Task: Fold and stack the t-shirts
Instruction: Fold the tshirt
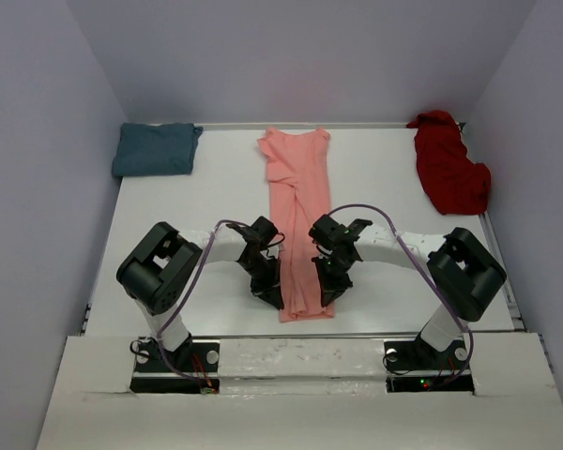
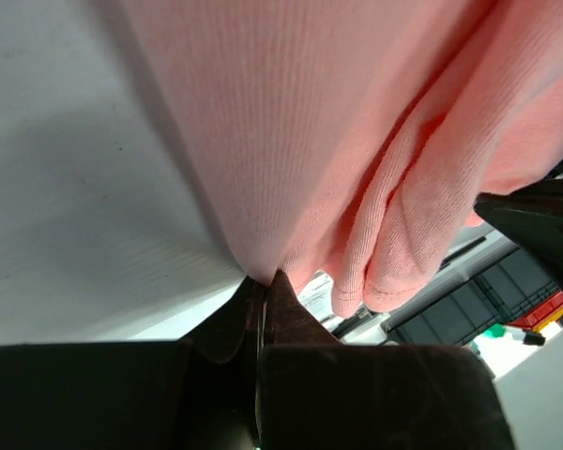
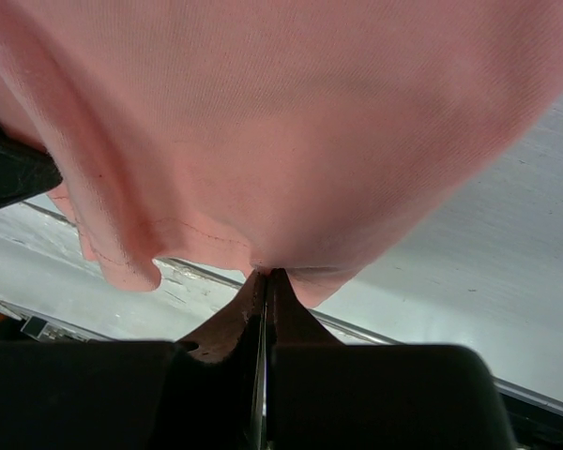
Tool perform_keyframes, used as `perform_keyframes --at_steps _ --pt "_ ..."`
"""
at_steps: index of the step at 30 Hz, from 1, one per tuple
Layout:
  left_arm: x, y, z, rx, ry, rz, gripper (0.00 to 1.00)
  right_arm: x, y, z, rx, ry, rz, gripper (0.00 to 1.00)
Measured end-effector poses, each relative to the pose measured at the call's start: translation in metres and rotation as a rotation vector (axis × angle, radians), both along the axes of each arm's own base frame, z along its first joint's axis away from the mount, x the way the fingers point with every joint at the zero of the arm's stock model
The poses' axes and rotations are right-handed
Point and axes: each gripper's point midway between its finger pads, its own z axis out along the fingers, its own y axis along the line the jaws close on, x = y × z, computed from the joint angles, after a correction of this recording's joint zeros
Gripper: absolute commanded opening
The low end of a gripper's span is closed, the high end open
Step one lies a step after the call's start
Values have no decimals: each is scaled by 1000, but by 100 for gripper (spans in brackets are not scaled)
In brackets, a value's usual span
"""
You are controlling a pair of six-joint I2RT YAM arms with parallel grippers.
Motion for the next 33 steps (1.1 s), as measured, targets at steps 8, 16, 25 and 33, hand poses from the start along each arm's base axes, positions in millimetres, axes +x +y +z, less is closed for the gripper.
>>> perform_keyframes --at_steps 8,16,25,33 --pt "0 0 0 0 -2 -3 0 1 -5 -1 -29 -7 -3 0" --pt "-2 0 -1 -3 10 -6 0 -4 -13 -5 -53 0 -4 0" --pt "-3 0 -1 -1 19 -8 0 -6 -17 -6 -65 -2 -5 0" --pt "-4 2 -1 3 21 -13 0 -6 -20 -5 -76 -9 -6 0"
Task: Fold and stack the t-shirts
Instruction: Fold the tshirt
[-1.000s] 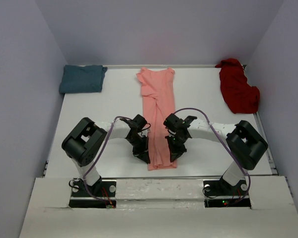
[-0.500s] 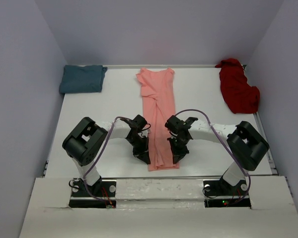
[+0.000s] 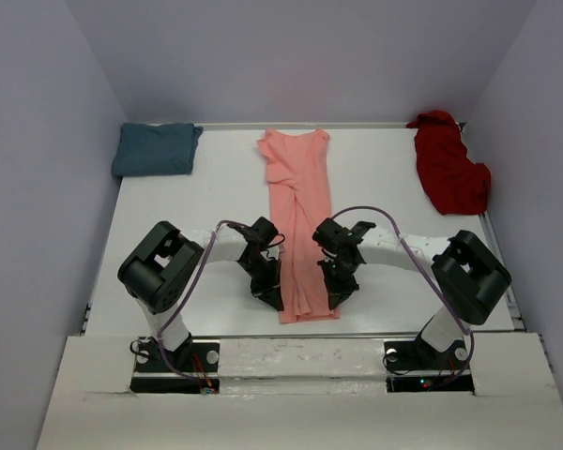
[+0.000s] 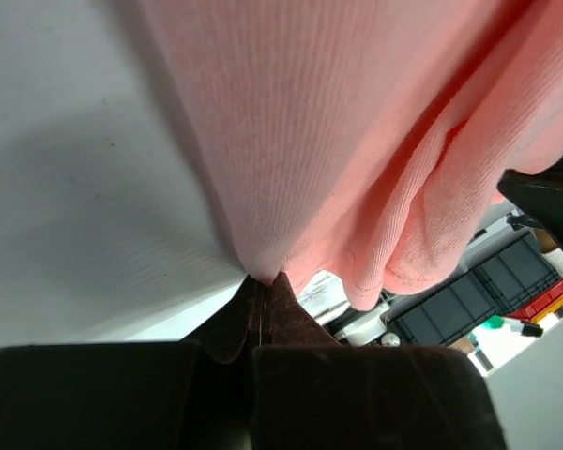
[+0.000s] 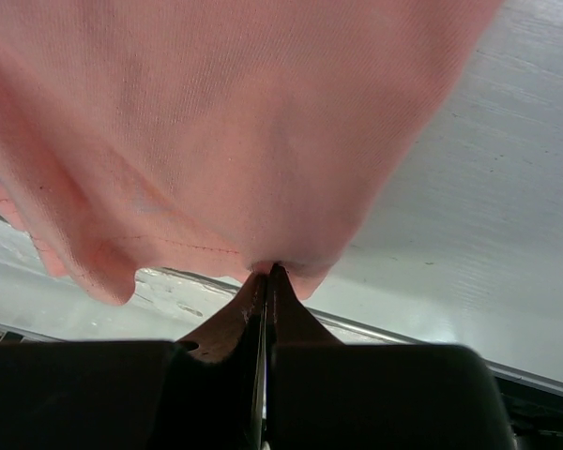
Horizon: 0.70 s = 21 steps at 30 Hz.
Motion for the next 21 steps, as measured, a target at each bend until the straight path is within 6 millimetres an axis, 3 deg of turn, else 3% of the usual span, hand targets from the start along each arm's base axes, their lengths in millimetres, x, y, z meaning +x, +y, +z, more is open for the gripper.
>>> perform_keyframes --at_steps 21 --pt "-1 8 0 19 14 -1 0 -9 -18 -8 -38 6 2 0"
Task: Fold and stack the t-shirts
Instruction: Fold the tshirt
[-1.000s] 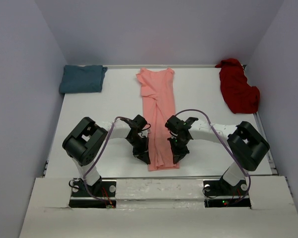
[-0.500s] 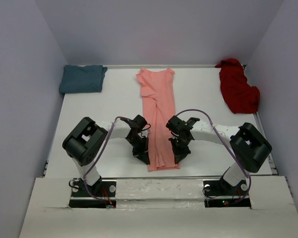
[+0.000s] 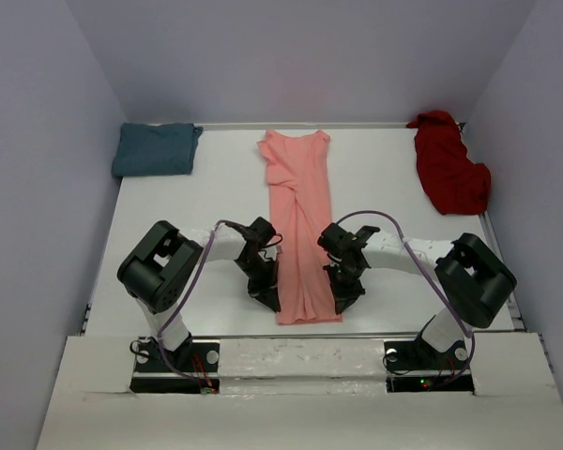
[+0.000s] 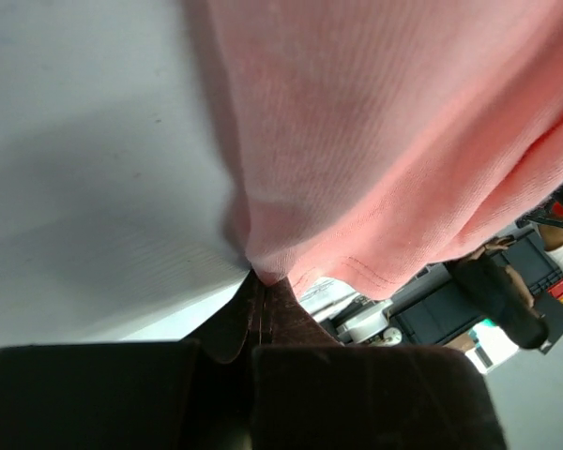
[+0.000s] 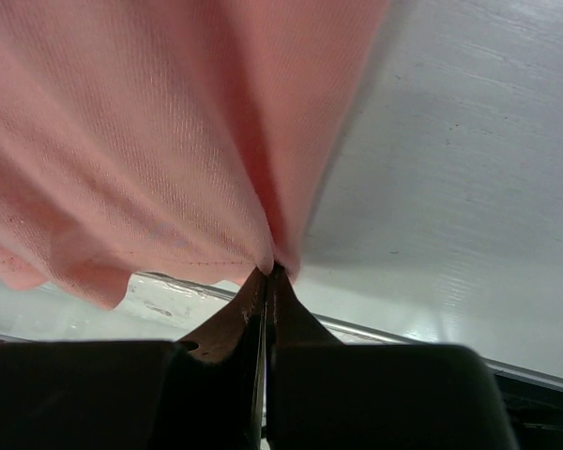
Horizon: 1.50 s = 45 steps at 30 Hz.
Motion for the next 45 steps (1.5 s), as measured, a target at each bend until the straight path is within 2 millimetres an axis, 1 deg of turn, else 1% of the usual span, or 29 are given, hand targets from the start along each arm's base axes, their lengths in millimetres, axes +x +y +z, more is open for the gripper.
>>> perform_keyframes --at_steps 9,14,22,36,37,38,39,40,41,42,45 --pt "1 6 -1 7 8 4 0 0 -3 -2 -2 1 -2 0" --pt "-2 11 -1 4 31 14 0 -2 -4 -4 -1 5 -1 0" --pt "-5 12 -1 2 45 14 0 -2 -3 -4 4 6 -1 0" --pt "-18 18 -2 -13 83 22 0 -10 -5 -6 22 25 0 0" --pt "-19 18 -2 -14 83 23 2 -10 -4 -6 23 25 0 0" --pt "-19 18 -2 -15 84 23 9 -10 -4 -6 23 25 0 0" --pt "-19 18 -2 -15 83 23 18 -10 -4 -6 24 26 0 0" --pt "-19 18 -2 -15 83 23 36 -10 -4 -6 24 26 0 11" --pt "-19 18 -3 -13 80 23 46 -10 -4 -6 25 27 0 25" --pt "-19 19 -4 -12 76 19 59 -10 -4 -6 26 27 0 49" --pt "-23 18 4 -17 107 33 70 -12 -5 -5 27 36 -1 67"
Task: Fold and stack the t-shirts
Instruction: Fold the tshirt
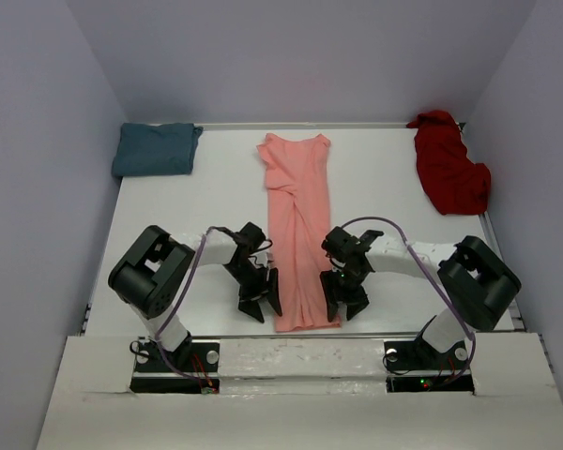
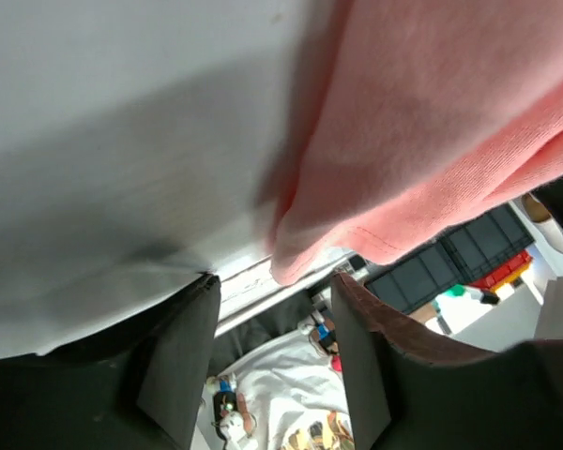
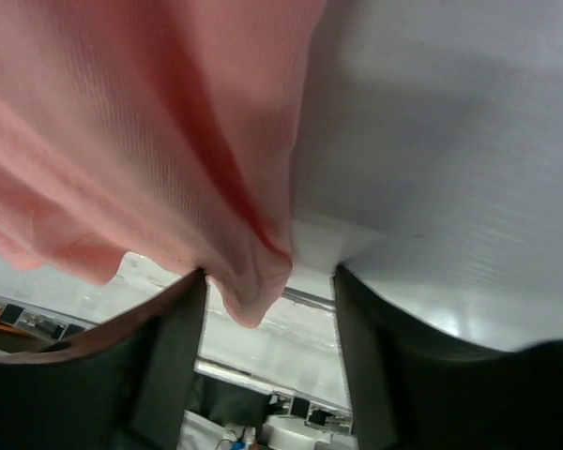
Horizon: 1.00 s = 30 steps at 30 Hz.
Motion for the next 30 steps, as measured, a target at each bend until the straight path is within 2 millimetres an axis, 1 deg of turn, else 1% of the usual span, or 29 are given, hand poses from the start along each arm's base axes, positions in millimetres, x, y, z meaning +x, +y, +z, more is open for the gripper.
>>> perform_keyframes --at_steps 4,9,12,15,16,18,20,22,23,24,25,26,27,28,29,30 --pt "7 4 3 41 -45 5 70 -1 -1 4 6 -6 -3 69" --pt "24 7 4 91 -127 11 70 0 -2 5 1 -4 -9 69" --pt "34 11 5 119 -169 23 70 2 -3 9 -12 -12 -8 69" --pt "48 19 9 141 -218 59 70 13 -1 21 5 -40 -22 68" --pt "52 21 10 143 -230 71 70 21 1 27 23 -57 -34 68" --pt "68 29 17 139 -269 130 70 39 1 38 63 -94 -78 68" --pt "82 36 22 130 -299 185 70 59 -4 47 113 -122 -145 68" --pt "96 42 26 119 -325 233 70 73 -8 55 166 -131 -207 63" --pt "103 45 27 112 -340 257 70 85 -11 61 212 -143 -250 60" --pt "109 45 29 97 -356 272 69 94 -11 67 256 -157 -280 43" --pt "113 44 30 88 -365 278 67 102 -12 70 283 -170 -303 37" --pt "118 39 33 52 -384 285 64 108 -11 74 318 -184 -317 30" --pt "122 36 36 31 -395 289 58 115 -8 78 359 -198 -328 17" --pt "127 30 40 -3 -415 296 31 118 -3 82 398 -202 -328 0" --pt "131 26 44 -31 -429 303 19 120 1 85 425 -203 -330 0" --pt "138 17 53 -91 -455 323 8 122 5 87 451 -206 -325 0"
